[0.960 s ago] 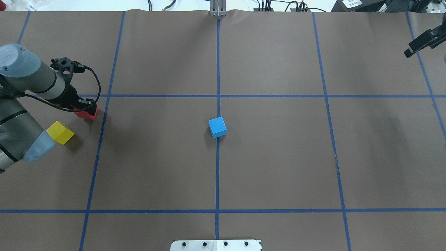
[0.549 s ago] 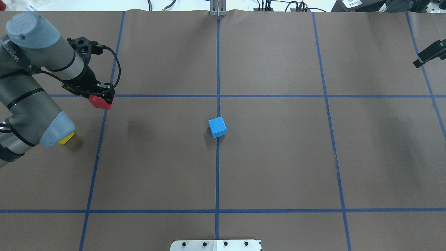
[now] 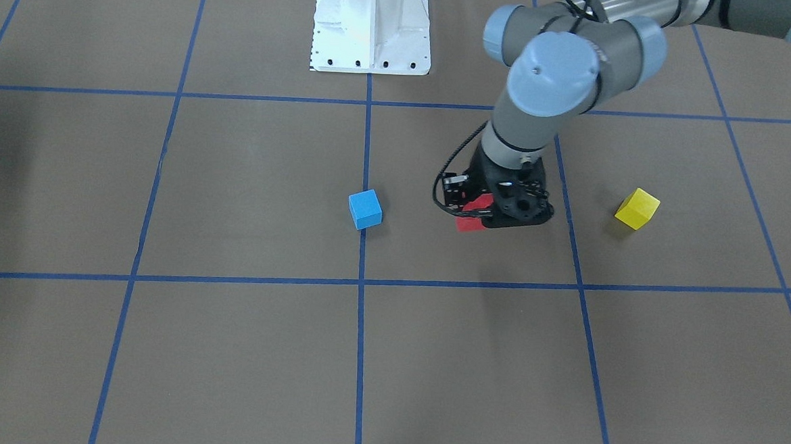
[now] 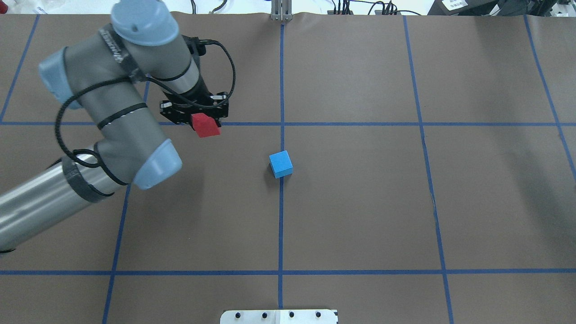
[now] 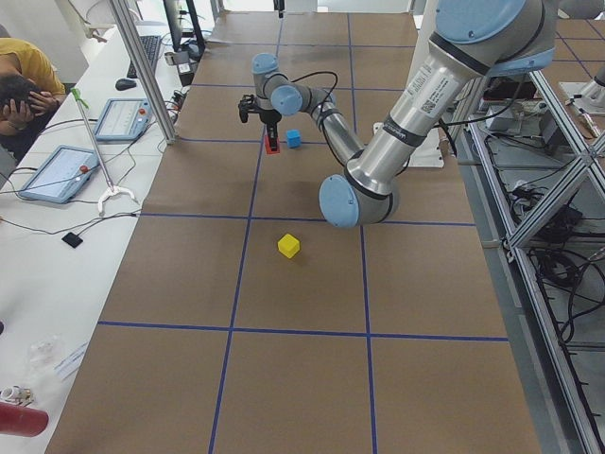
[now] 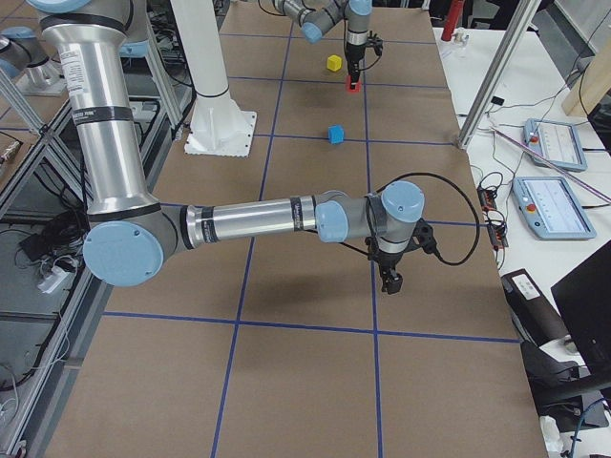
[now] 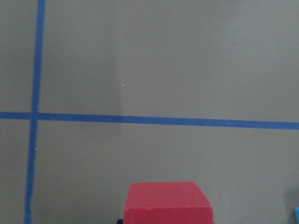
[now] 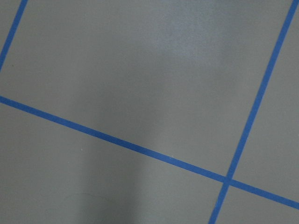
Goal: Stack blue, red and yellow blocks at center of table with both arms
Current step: 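Carry the red cube with the left gripper onto the blue cube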
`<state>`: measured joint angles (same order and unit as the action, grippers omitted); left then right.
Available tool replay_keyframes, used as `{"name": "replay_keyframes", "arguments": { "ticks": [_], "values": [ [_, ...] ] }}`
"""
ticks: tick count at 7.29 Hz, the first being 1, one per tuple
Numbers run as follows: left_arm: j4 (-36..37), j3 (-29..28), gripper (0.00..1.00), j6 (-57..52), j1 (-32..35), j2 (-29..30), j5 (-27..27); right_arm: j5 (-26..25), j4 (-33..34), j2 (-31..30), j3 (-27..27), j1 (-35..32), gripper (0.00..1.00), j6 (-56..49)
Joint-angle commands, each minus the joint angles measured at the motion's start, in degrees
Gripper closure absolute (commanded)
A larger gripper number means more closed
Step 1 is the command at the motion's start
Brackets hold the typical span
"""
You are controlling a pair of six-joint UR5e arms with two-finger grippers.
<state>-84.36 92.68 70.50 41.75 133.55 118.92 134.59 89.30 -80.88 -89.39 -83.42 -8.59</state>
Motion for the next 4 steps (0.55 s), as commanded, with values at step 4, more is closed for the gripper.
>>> {"name": "replay_keyframes", "arguments": {
  "ticks": [4],
  "values": [
    [-0.5,-11.9,0.9,19.6,-8.4,11.9,-6.0,0.1,0.0,-0.4,0.0,-0.6,0.0,-0.6]
  ]
}}
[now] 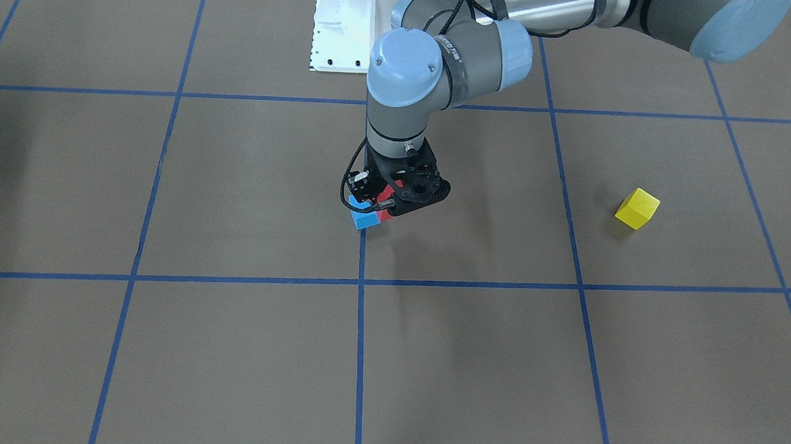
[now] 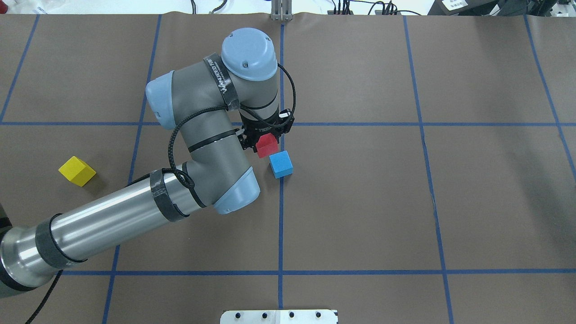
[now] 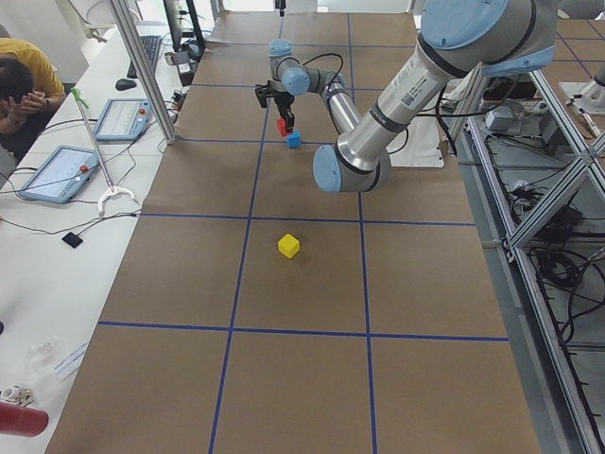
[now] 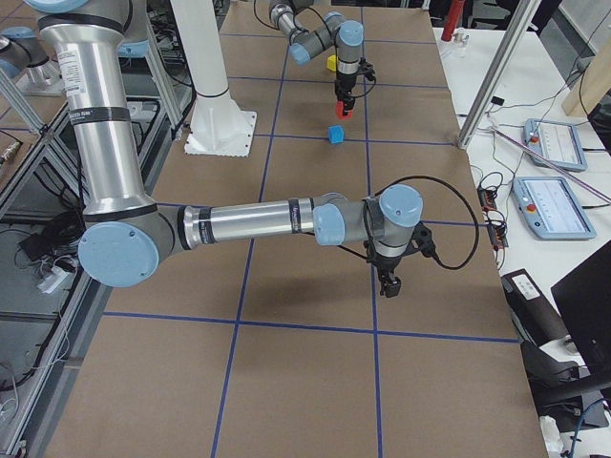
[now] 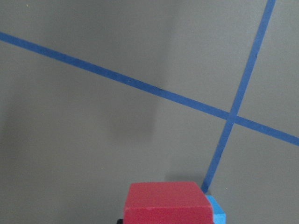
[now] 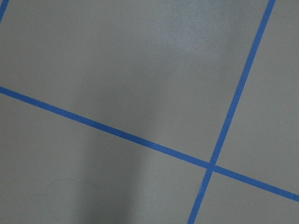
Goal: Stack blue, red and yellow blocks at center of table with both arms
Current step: 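Carry the red cube with the left gripper onto the blue cube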
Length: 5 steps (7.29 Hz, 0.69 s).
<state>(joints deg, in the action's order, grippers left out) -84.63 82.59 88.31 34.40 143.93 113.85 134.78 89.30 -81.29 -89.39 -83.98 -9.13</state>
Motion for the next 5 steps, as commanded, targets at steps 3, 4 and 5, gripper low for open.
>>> {"name": "replay_keyframes", "arguments": {
  "ticks": [3,4,5],
  "values": [
    [-1.1,-2.3,0.75,0.7,-2.2,2.1,-2.7,0.0,0.0,0.2,-0.1,-0.3,0.0,0.1],
    [-0.9,-2.3,0.75,-3.6,-2.4,1.7,-2.9,0.0,0.1,0.2,-0.1,-0.3,0.0,0.1],
    [-0.9,-2.3,0.75,-4.7,-2.5,1.7,-2.9,0.0,0.1,0.3,-0.1,-0.3,0.0,0.2]
  ]
}}
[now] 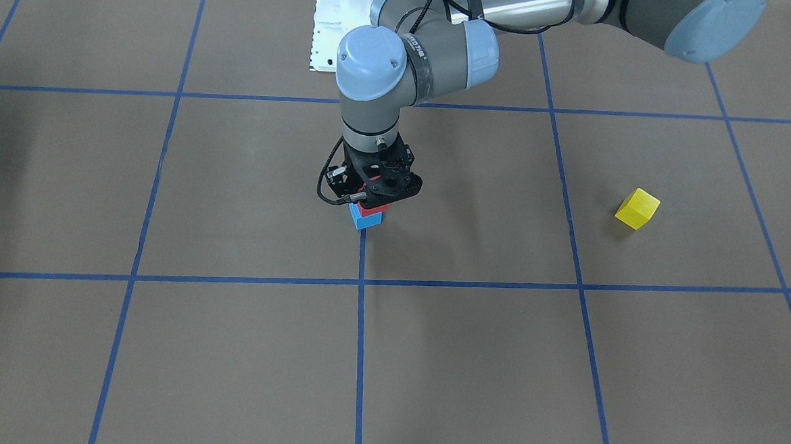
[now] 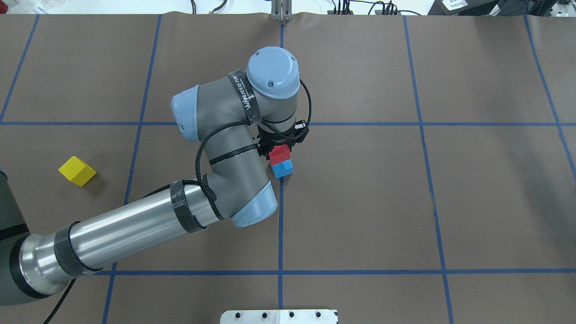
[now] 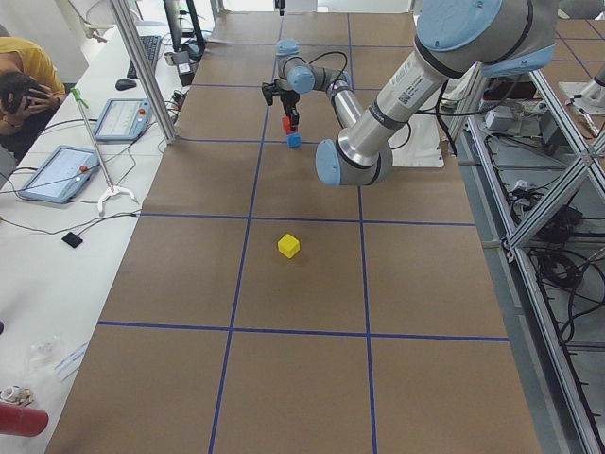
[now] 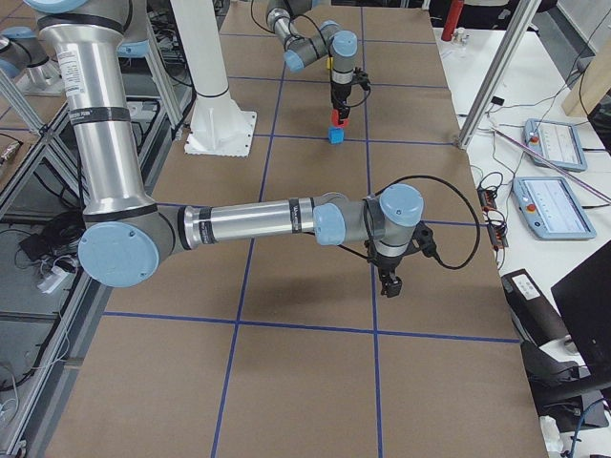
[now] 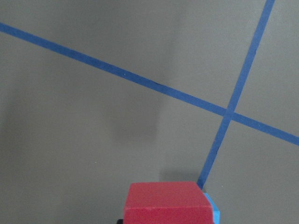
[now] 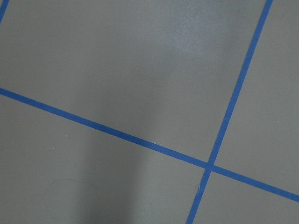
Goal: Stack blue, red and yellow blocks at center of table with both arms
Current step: 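Carry the red cube with the left gripper onto the blue cube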
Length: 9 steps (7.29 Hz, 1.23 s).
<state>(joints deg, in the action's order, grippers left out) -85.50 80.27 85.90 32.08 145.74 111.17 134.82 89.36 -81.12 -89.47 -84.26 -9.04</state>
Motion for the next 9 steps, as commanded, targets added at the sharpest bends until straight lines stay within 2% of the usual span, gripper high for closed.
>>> {"name": "replay_keyframes", "arguments": {
  "ticks": [1,5,8,9],
  "values": [
    [-0.1,-0.1,0.75,-2.4,-0.2,-0.2,-0.3,-0.1,0.0,0.1,0.0,0.0,0.0,0.1],
    [-0.7,-1.3,0.66,-4.2,-0.5,0.3,-0.3,0.0,0.1,0.2,0.0,-0.3,0.0,0.1],
    [-0.9,-1.8,0.42,-4.8,-0.8,0.3,-0.3,0.1,0.3,0.2,-0.1,-0.6,0.0,0.1],
    [-0.9,-1.8,0.42,-4.8,-0.8,0.4,-0.3,0.2,0.4,0.2,-0.2,-0.6,0.0,0.1]
  ]
}}
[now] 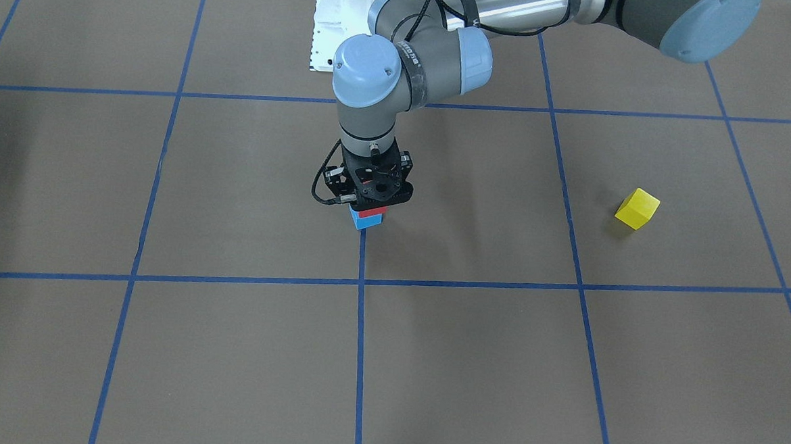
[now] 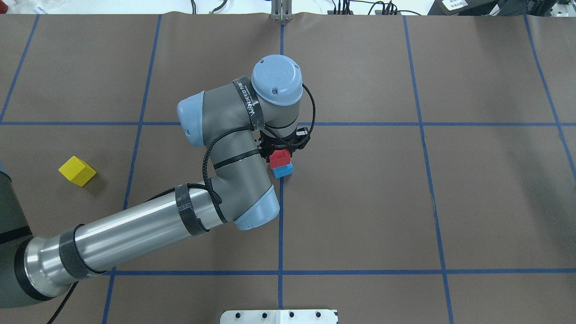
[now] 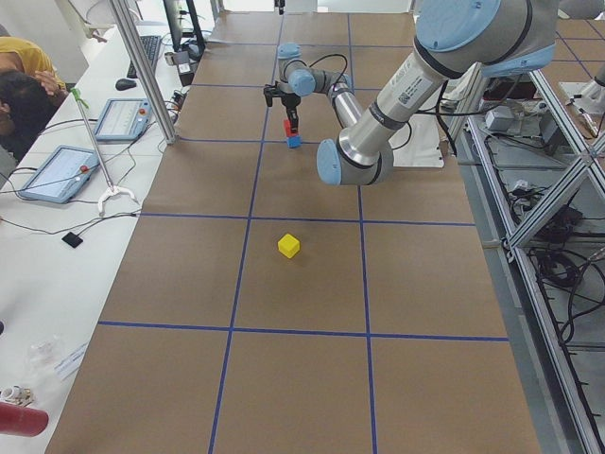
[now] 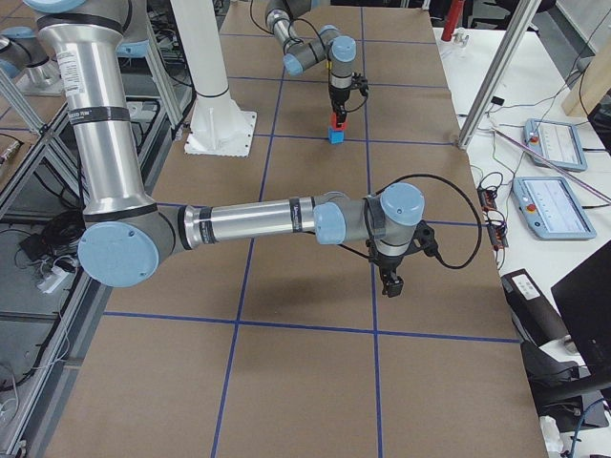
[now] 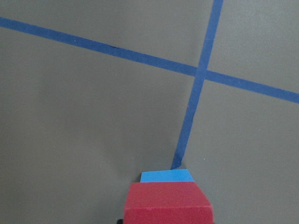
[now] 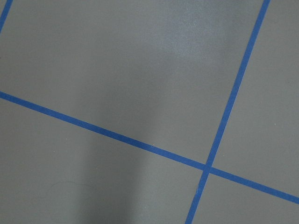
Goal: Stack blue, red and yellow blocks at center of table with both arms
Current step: 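Release the red cube on the blue cube and raise the left gripper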
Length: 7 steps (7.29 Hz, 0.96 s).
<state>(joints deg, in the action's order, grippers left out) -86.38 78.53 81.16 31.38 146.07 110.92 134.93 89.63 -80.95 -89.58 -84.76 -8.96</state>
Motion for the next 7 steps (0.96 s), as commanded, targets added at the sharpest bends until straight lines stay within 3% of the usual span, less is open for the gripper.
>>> {"name": "replay_keyframes", "arguments": {
  "ticks": [1,2,4,6,7],
  "values": [
    [0.0,0.0,0.41,0.1,-0.1,0.2,0.0,0.2,0.2,0.0,-0.1,-0.1,0.0,0.0],
    [0.0,0.0,0.4,0.1,-0.3,0.1,0.0,0.1,0.2,0.0,-0.1,-0.1,0.0,0.0],
    [0.0,0.0,0.28,0.1,-0.5,0.1,0.0,0.2,0.3,-0.1,-0.2,-0.1,0.0,0.0],
    [0.1,0.9,0.02,-0.1,-0.5,0.3,0.1,0.2,0.3,-0.1,-0.2,-0.1,0.0,0.0],
    [0.6,4.0,0.01,-1.0,0.5,-0.3,0.4,0.2,0.3,0.0,-0.2,-0.1,0.0,0.0]
  ]
}}
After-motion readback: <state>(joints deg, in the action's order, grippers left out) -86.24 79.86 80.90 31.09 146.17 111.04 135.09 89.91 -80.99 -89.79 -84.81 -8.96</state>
